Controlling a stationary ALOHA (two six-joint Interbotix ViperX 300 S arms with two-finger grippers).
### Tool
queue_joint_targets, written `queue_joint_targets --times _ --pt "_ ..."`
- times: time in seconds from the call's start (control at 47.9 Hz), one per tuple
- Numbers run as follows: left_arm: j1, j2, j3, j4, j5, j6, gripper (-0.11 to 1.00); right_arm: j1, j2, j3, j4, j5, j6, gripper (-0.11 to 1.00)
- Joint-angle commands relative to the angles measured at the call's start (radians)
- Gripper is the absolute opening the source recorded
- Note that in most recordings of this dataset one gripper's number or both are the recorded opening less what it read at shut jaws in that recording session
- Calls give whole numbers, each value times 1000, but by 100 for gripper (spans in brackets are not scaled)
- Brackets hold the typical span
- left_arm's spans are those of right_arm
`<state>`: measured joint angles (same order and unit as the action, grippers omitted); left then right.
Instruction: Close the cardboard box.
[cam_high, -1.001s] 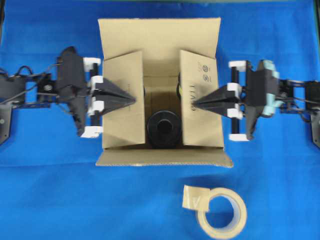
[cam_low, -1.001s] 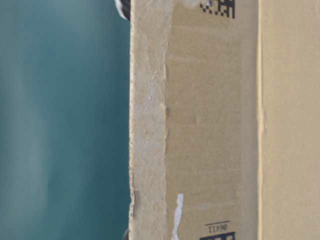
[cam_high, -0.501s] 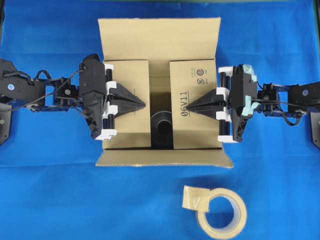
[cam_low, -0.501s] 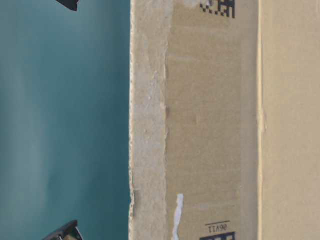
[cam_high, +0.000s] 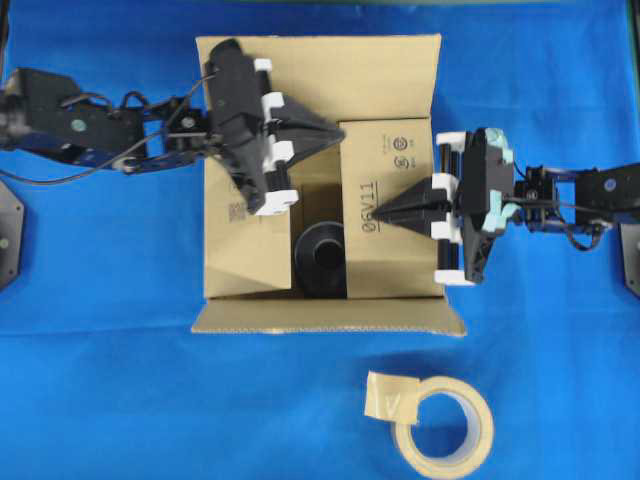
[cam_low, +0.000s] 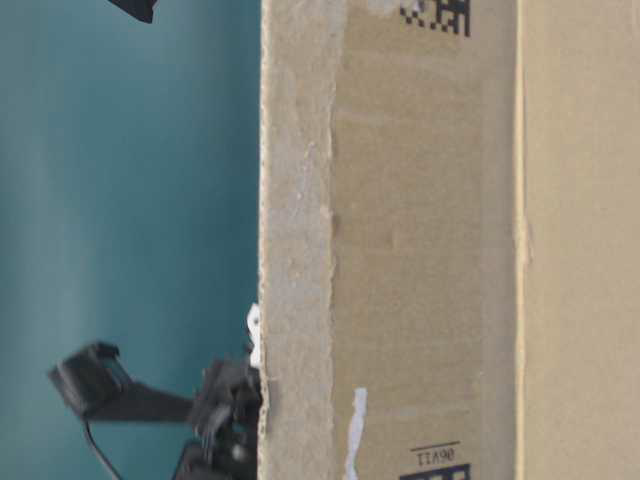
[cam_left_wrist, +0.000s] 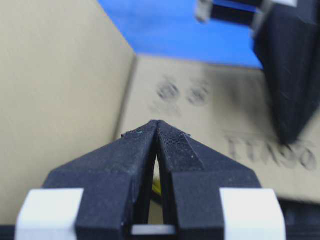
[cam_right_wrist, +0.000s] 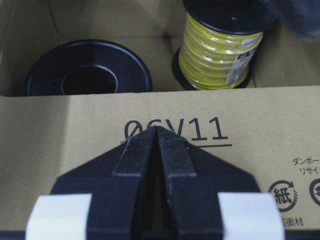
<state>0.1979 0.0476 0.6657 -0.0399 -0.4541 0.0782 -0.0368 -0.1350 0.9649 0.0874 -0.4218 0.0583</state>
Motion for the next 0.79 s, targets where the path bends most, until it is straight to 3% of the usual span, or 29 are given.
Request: queue_joint_targets --times 0.0,0.334,0.772 --pt "15 11 -52 2 -6 12 0 -2 -8 -17 3 -9 0 0" --pt "28 130 -121 2 -5 18 0 -2 -8 -15 3 -8 0 0" --pt "32 137 -112 2 -5 18 0 3 -8 -18 5 -8 2 0"
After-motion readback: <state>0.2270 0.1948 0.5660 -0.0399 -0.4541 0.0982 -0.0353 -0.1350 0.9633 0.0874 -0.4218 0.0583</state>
